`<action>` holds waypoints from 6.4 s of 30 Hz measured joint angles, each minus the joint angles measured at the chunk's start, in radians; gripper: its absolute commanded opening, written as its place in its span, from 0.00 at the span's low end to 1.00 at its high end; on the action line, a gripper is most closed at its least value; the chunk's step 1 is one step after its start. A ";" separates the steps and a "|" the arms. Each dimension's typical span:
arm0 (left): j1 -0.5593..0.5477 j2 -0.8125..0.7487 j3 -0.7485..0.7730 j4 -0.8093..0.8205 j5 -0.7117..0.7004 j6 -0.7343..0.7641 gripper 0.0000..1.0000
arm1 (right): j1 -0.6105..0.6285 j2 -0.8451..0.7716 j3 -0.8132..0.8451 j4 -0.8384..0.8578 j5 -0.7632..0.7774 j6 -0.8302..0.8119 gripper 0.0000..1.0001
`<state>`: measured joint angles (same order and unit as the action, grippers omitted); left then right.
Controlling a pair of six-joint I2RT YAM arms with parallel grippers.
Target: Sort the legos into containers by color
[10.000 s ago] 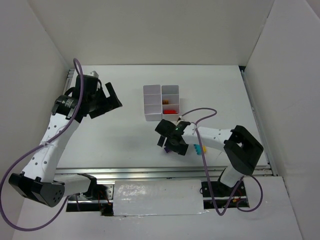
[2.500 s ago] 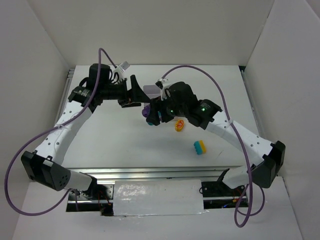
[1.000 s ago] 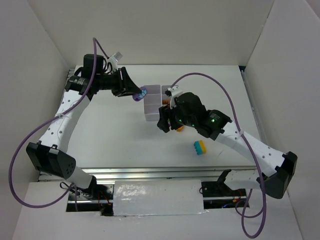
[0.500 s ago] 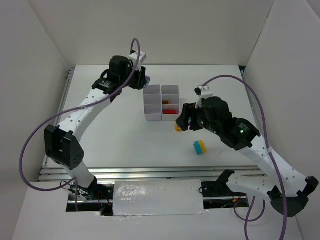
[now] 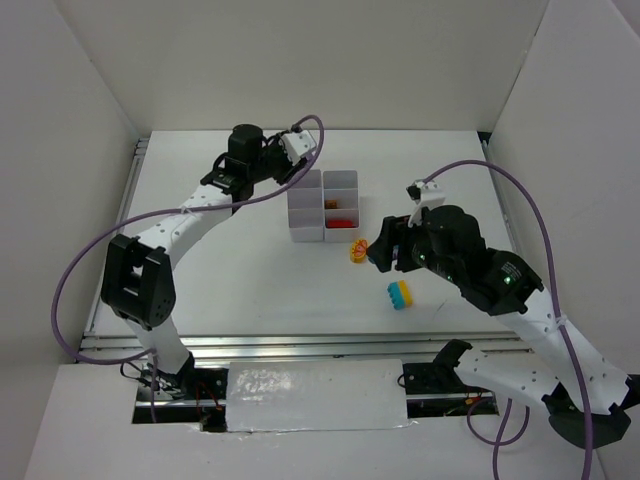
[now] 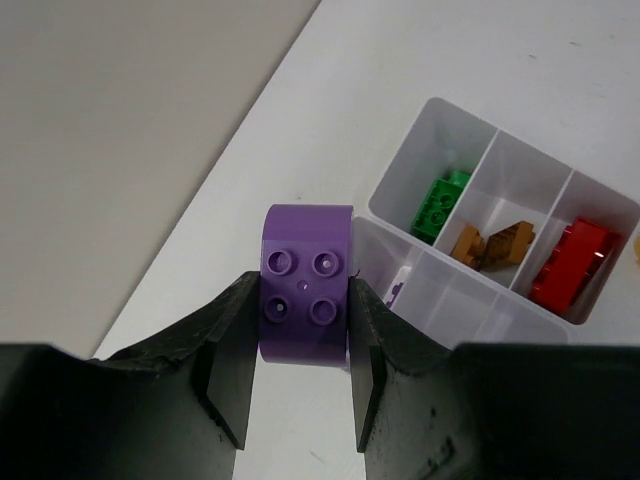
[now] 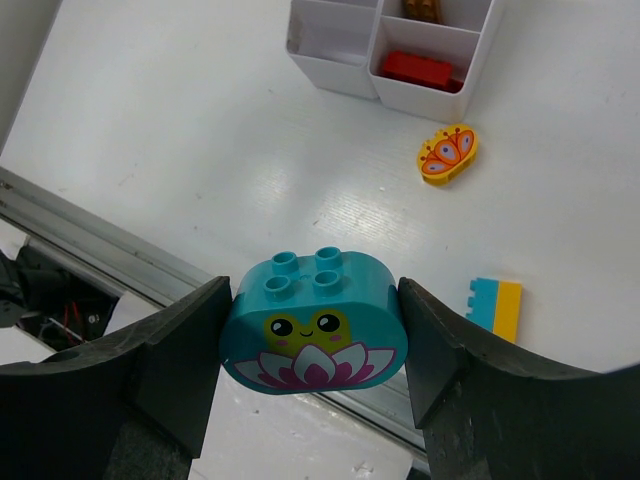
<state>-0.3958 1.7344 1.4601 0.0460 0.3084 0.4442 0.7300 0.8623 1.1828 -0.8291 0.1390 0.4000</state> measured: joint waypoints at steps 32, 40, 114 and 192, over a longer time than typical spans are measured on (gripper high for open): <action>-0.039 0.096 -0.145 0.192 -0.077 0.263 0.29 | -0.026 0.000 -0.027 -0.018 -0.026 -0.038 0.01; -0.039 0.110 -0.151 0.194 -0.078 0.263 0.47 | -0.034 -0.002 -0.028 -0.018 -0.031 -0.049 0.03; 0.176 -0.763 -0.116 -0.784 -0.282 -1.043 0.99 | -0.002 1.160 0.696 0.220 0.304 0.231 0.00; 0.138 -0.774 -0.125 -0.785 -0.273 -0.997 1.00 | 0.009 1.244 0.639 0.312 0.329 0.209 0.78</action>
<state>-0.2573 0.9604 1.3350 -0.7391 0.0357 -0.5526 0.7391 2.1067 1.8214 -0.5171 0.4683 0.6094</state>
